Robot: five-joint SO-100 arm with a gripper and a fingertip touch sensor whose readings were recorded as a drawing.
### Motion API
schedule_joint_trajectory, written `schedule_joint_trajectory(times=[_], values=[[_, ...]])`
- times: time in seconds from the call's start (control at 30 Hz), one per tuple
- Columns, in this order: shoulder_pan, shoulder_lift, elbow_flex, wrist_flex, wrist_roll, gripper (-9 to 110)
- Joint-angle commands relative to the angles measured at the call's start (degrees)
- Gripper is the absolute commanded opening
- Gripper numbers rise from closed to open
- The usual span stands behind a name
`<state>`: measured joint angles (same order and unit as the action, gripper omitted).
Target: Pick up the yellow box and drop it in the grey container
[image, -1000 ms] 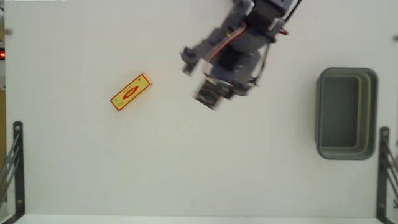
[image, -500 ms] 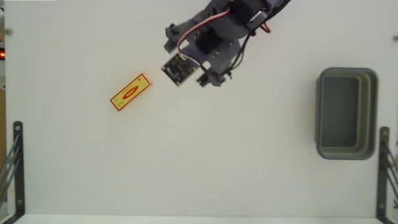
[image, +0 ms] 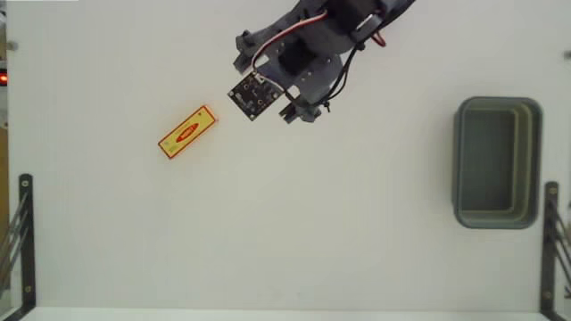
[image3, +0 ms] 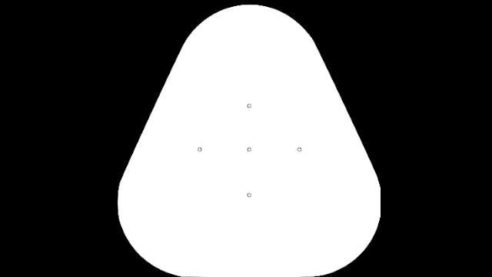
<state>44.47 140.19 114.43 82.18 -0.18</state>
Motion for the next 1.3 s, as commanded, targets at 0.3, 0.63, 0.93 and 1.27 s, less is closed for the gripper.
schedule_joint_trajectory(times=[0.3, 0.63, 0.93, 1.27], values=[[2.8, 1.9, 0.1, -0.2, 0.2, 110], [5.2, 1.9, 0.1, -0.2, 0.2, 110], [5.4, 1.9, 0.1, -0.2, 0.2, 110], [5.4, 1.9, 0.1, -0.2, 0.2, 110]])
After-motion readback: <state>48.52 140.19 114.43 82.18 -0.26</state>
